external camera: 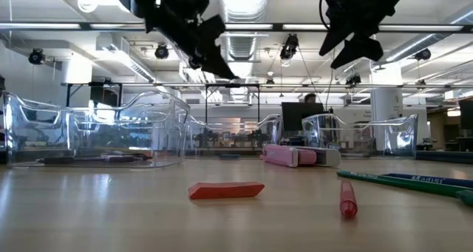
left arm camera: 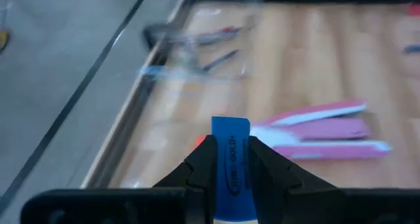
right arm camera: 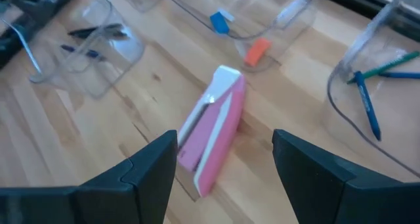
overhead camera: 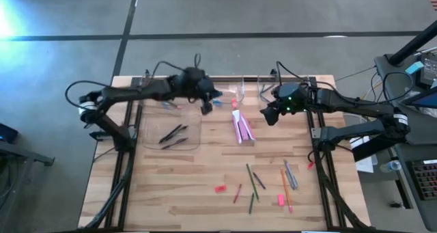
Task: Sort crayons/erasers/pens/pencils in bins
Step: Put the blue eraser into the middle transparent bin, then put the gray pen into the bottom left transparent bin
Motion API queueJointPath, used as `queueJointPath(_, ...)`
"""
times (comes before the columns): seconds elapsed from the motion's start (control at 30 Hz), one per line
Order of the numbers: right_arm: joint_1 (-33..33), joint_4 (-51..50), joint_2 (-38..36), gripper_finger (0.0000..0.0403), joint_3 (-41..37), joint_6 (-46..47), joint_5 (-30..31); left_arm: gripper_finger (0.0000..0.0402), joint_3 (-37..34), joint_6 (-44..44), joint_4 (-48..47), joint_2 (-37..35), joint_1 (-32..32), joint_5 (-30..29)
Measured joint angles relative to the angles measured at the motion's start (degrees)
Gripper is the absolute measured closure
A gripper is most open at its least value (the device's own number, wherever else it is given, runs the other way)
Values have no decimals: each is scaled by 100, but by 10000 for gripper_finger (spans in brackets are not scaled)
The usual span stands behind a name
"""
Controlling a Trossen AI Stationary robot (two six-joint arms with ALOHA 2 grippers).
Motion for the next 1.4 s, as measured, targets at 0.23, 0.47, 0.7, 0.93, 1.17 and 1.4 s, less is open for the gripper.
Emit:
queueJointPath(0.23, 0, 179, -2, 165, 2, 145, -10, 335, -2, -44, -298, 20, 593, 314)
queueJointPath(0.47, 0, 175, -2, 165, 4, 261, -183, 234, 7, -320, -280, 16, 807, 304)
queueJointPath(0.7, 324, -96, -2, 165, 11, 297, -1251, 180, 7, -950, -223, -435, 800, 457)
queueJointPath(0.93, 1615, -990, -2, 165, -75, 937, -1121, 211, 17, -1344, 430, -1513, 306, 466)
queueJointPath(1.17, 2864, -1520, 0, 165, -261, 2491, -608, 244, 17, -1539, 571, -2081, -322, 244)
queueJointPath(1.4, 3715, -1687, -69, 165, -559, 3782, -299, 259, 15, -1794, 586, -2194, -882, 242)
